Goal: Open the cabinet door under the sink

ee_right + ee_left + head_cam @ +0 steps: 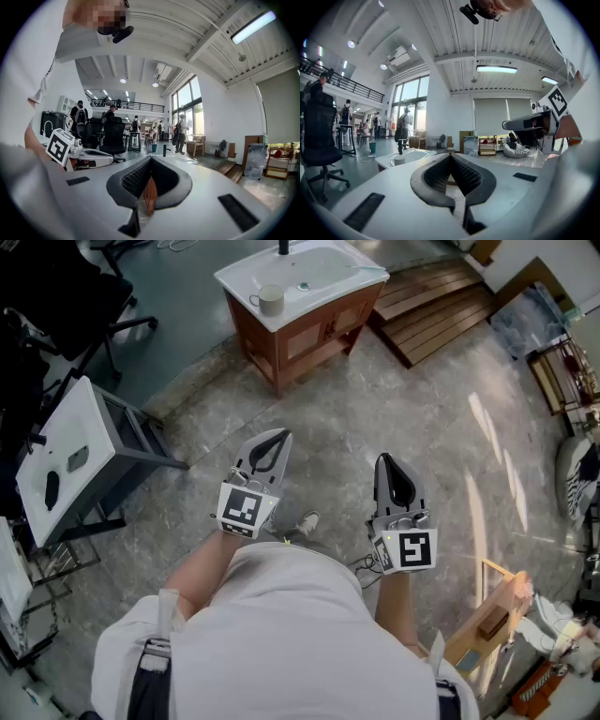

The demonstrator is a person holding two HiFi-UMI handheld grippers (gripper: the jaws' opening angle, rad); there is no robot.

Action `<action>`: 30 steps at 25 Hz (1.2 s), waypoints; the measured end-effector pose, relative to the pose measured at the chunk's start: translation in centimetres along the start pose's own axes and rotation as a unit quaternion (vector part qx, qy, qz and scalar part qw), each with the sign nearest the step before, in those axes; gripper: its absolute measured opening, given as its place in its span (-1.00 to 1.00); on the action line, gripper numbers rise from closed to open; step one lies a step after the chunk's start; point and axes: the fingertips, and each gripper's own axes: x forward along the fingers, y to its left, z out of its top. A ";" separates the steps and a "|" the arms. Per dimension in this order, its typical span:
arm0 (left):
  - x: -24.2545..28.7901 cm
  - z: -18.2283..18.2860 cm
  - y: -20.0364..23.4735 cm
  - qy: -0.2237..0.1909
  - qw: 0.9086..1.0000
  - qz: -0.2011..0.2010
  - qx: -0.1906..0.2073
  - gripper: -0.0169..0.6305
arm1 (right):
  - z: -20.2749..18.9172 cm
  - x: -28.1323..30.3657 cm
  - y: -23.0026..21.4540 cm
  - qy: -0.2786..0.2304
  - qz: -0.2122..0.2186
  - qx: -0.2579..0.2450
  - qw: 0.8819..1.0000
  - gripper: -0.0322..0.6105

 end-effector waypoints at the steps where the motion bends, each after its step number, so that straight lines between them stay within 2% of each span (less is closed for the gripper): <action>1: 0.1 -0.1 0.2 0.001 1.000 0.002 -0.001 -0.91 | -0.1 0.2 0.0 0.000 0.001 0.000 1.000 -0.80; 13: 0.8 -1.0 -0.5 0.012 1.000 0.018 -0.003 -0.91 | -1.3 0.7 0.0 0.003 0.036 0.008 0.999 -0.80; 20: 1.5 -2.0 -2.4 0.022 0.999 0.028 -0.003 -0.91 | -2.1 -0.5 -2.6 -0.025 0.037 0.038 0.998 -0.80; 30: 3.2 -3.5 -3.0 0.036 0.999 0.024 -0.012 -0.91 | -4.0 -0.6 -4.4 -0.007 0.035 0.041 0.999 -0.80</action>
